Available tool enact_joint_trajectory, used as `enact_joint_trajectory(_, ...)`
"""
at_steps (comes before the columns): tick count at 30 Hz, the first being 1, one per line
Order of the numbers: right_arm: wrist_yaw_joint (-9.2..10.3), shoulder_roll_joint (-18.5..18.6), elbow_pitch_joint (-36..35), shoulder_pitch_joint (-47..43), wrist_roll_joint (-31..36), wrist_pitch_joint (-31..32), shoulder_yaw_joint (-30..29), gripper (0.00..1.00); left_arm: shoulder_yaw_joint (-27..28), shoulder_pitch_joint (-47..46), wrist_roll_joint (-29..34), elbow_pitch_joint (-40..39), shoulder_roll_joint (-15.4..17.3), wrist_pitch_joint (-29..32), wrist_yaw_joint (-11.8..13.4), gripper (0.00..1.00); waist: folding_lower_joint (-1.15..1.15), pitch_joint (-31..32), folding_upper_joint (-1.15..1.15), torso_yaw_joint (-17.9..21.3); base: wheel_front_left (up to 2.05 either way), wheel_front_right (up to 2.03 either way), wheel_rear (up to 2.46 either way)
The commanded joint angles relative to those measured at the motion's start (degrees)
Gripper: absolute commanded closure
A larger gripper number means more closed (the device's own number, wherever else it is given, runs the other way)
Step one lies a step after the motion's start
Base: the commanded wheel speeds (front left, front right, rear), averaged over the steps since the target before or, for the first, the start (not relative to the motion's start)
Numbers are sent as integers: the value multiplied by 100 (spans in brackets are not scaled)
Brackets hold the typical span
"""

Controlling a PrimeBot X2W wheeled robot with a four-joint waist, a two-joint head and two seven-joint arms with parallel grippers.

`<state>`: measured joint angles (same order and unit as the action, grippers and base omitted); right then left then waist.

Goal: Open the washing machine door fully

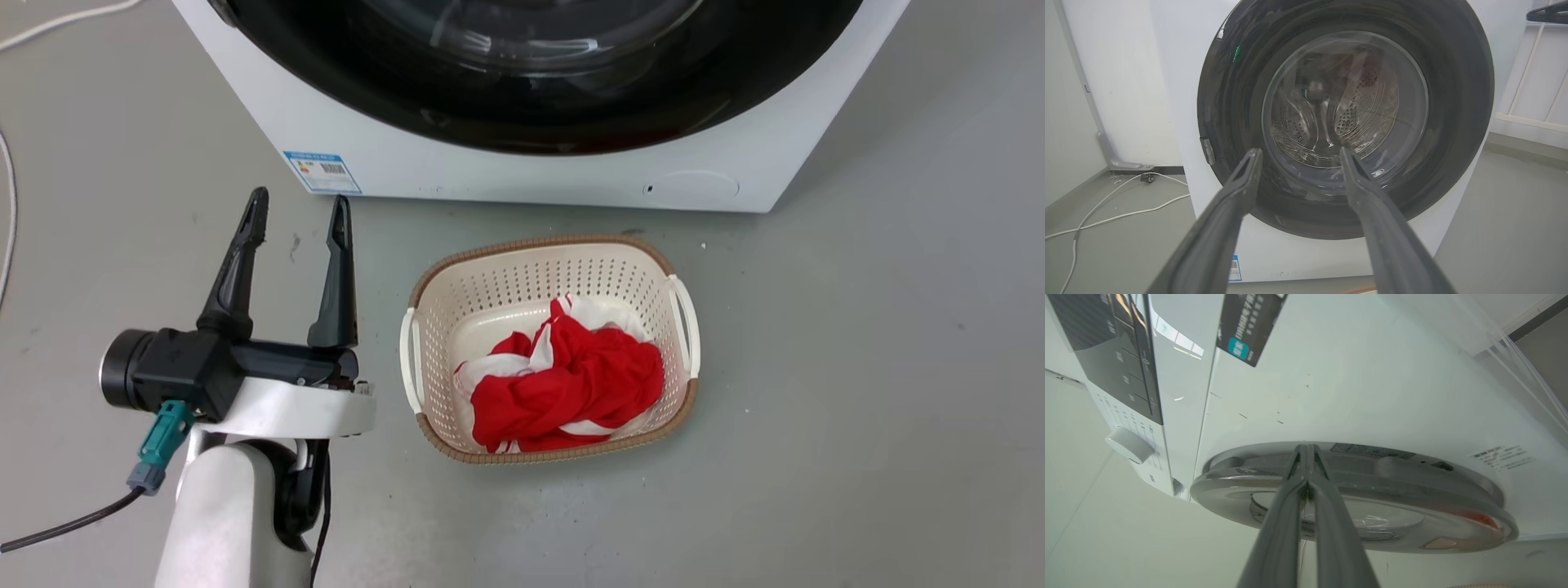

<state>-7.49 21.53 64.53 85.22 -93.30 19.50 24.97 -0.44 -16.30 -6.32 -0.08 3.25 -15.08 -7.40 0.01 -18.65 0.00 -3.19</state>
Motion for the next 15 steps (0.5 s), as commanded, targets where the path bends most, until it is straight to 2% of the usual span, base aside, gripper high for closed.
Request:
enact_joint_trajectory(1, 0, -43, 69, 115, 64, 24, 50, 100, -8, -93, -10, -44, -2, -13, -10, 0, -1, -144, 0, -32, 0, 0, 0)
enact_joint_trajectory(6, 0, -234, 531, 541, 267, 151, 271, 100, -44, -218, -5, -166, -8, -14, -13, 0, -1, -429, 0, -80, 0, 0, 0)
enact_joint_trajectory(15, 0, -410, 802, 851, 416, 215, 386, 100, -121, -396, -23, -254, -15, -14, -13, 0, -1, -786, 0, -129, 0, 0, 0)
